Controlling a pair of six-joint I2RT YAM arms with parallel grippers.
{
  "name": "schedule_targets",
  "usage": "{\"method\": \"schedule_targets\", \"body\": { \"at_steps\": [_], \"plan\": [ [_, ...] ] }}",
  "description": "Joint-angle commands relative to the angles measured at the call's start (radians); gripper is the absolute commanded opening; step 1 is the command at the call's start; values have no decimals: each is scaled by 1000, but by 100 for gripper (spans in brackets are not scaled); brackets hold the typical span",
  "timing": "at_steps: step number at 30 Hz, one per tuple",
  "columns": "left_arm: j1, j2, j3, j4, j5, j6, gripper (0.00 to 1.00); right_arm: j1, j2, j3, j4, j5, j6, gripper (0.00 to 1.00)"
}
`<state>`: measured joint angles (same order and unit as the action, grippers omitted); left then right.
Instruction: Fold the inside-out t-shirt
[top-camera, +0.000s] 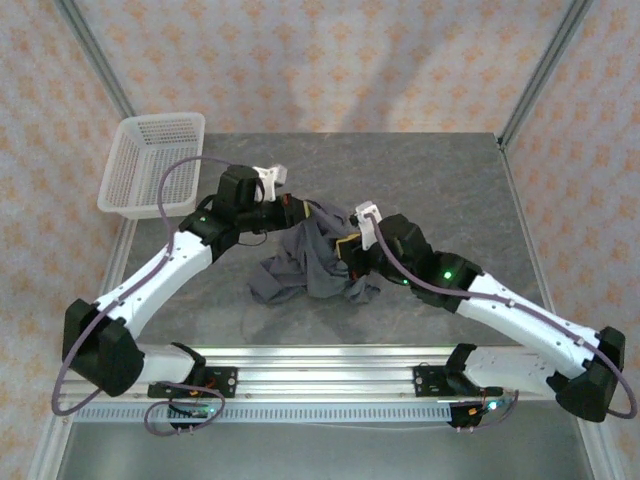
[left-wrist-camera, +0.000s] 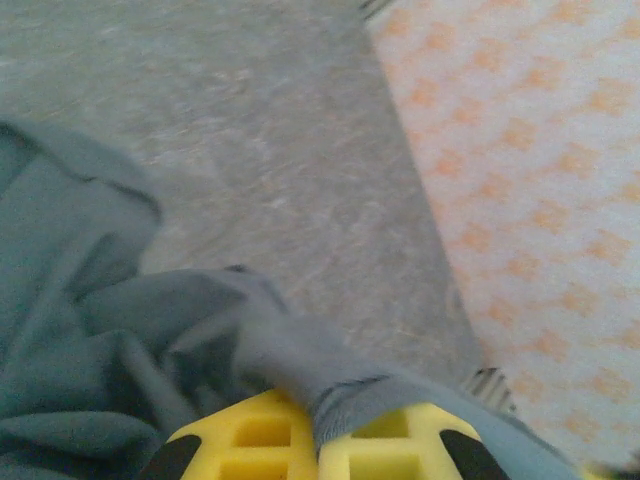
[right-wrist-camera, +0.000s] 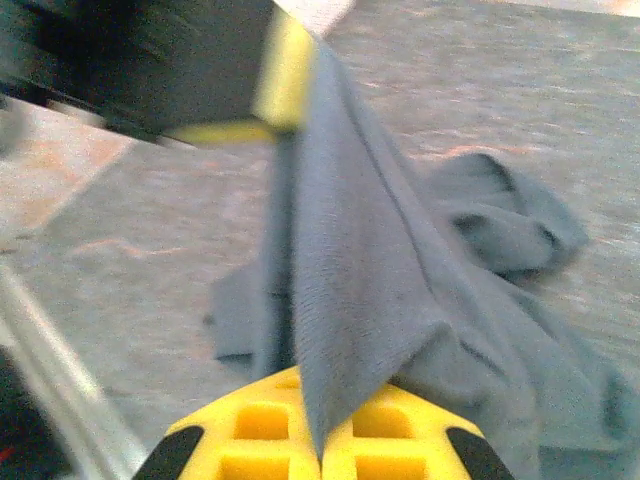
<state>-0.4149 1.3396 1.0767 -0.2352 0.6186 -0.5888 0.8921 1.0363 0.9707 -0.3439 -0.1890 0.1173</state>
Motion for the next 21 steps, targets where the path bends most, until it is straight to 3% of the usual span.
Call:
{"method": "schedule_targets", "body": {
  "at_steps": [1, 5, 7, 11, 14, 18, 21],
  "plan": [
    [43, 101, -43, 23, -121, 38, 7, -33, -53, -4, 106, -307, 113, 0],
    [44, 128, -153, 248, -29, -64, 33, -129, -81, -127, 402, -424, 303, 0],
    [44, 78, -176, 221, -66, -45, 44, -189, -84, -169, 467, -430, 362, 0],
    [44, -121, -216, 48, -197, 84, 54, -274, -76, -216, 535, -472, 433, 0],
    [42, -280, -239, -22, -221, 151, 57, -299, -59, -217, 522, -480, 439, 0],
    [6, -394, -240, -31, -171, 179, 56, -309, -34, -219, 517, -477, 442, 0],
    [-80, -362, -188, -45, -160, 172, 25, -309, -15, -209, 523, -483, 453, 0]
  ]
}}
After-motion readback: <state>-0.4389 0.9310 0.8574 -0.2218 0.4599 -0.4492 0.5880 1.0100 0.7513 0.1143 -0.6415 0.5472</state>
